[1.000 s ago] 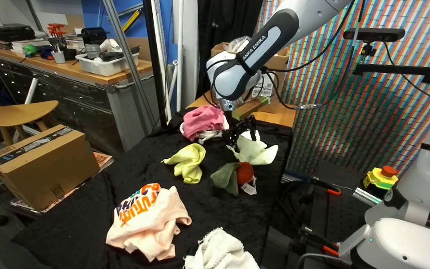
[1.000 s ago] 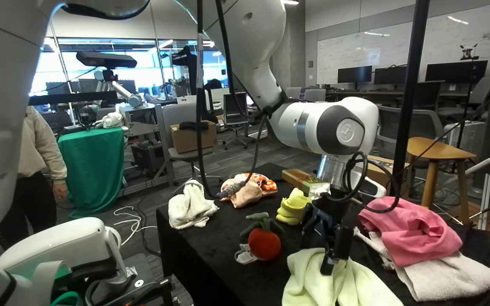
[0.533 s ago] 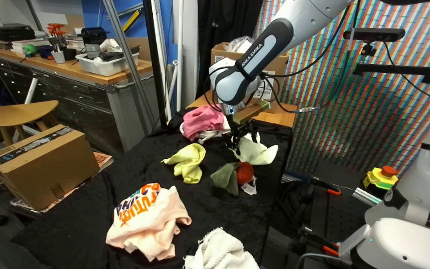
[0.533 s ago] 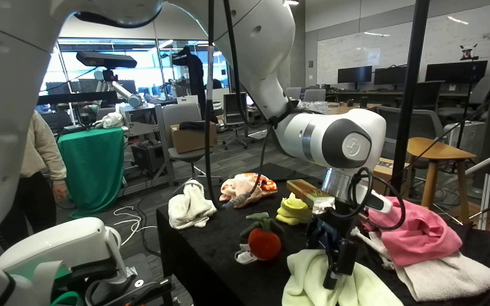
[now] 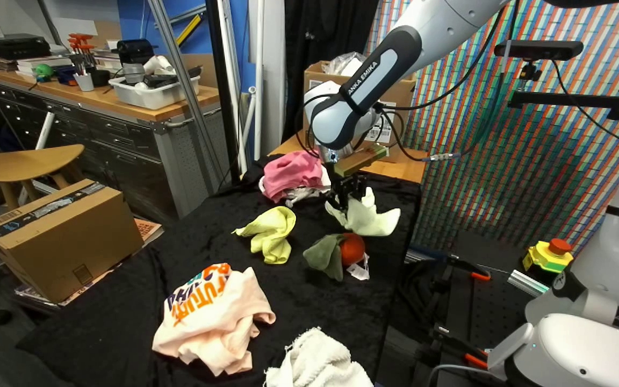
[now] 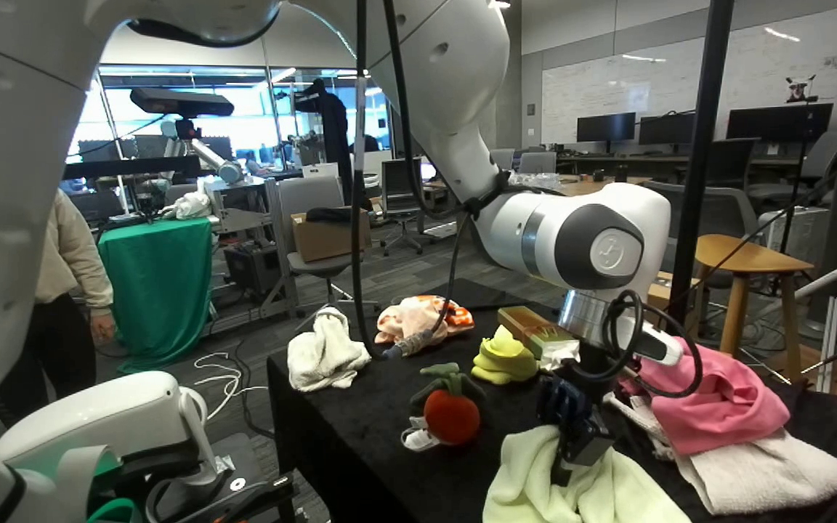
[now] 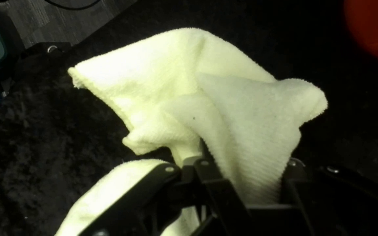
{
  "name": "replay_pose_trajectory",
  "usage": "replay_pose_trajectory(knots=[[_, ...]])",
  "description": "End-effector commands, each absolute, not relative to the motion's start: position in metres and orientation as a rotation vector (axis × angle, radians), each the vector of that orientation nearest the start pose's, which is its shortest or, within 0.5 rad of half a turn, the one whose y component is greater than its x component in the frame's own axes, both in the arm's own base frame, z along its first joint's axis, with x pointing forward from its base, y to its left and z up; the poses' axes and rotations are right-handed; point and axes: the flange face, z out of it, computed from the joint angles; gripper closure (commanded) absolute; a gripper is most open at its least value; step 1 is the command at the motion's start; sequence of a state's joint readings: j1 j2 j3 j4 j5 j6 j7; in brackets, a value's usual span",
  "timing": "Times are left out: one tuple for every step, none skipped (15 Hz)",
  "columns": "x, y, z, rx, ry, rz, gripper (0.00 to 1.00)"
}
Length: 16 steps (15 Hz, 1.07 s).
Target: Pile the rope, radish, t-shirts and towels together on the table
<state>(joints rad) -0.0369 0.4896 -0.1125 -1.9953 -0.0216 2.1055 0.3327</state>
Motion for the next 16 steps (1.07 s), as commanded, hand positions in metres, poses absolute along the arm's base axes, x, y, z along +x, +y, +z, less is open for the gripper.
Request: replay_pose_trajectory(knots=[[0.558,-0.089,0.217,-3.116,0.772,0.448,0.94],[0.56,-0.089,0.22,-3.119,0.781,0.409,0.94],[0.562,-0.09,0.226,-3.122,0.786,0.366,0.96],[0.564,-0.091,0.233,-3.123,0.808,0.321,0.98],[0.566,-0.092,0.239,-3.118,0.829,0.269,0.93],[0.568,-0.094,0.246,-3.107,0.861,0.222,0.93],[0.569,-0.097,0.257,-3.085,0.899,0.15,0.93],[0.571,-0.099,0.263,-3.075,0.922,0.101,0.93],[0.572,-0.101,0.272,-3.055,0.95,0.034,0.93],[0.574,-0.103,0.28,-3.036,0.98,-0.028,0.93],[0.575,-0.105,0.29,-3.021,1.003,-0.09,0.93],[0.578,-0.106,0.298,-3.007,1.026,-0.155,0.93],[0.581,-0.106,0.308,-2.987,1.048,-0.22,0.93],[0.584,-0.107,0.317,-2.972,1.063,-0.273,0.93],[0.588,-0.106,0.326,-2.952,1.078,-0.327,0.93],[0.591,-0.106,0.332,-2.93,1.099,-0.37,0.93]])
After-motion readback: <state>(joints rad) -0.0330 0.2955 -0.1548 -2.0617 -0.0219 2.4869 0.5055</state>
